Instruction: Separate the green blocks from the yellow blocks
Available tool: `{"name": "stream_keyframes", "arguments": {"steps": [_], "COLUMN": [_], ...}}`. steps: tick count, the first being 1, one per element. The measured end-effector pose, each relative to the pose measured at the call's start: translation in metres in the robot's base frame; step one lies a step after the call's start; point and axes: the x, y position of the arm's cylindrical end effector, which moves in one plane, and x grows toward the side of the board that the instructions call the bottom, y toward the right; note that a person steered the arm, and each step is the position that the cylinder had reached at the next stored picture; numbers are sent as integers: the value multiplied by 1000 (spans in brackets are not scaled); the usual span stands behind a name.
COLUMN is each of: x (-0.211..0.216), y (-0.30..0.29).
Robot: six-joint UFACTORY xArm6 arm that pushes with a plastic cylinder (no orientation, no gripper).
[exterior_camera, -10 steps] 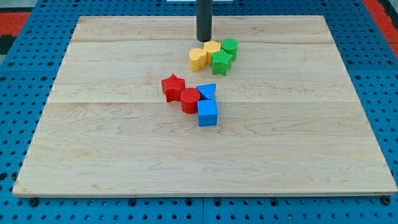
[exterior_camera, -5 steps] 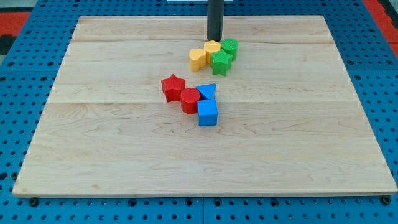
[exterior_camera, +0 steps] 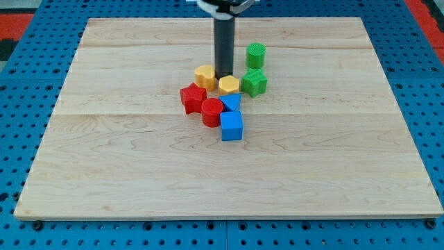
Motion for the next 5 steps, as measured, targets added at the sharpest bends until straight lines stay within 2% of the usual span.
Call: {"name": "stream_keyframes", "arguments": {"steps": [1,3,4,5], "x": [0,0,22,33], "y": [-6,57,81,33]}}
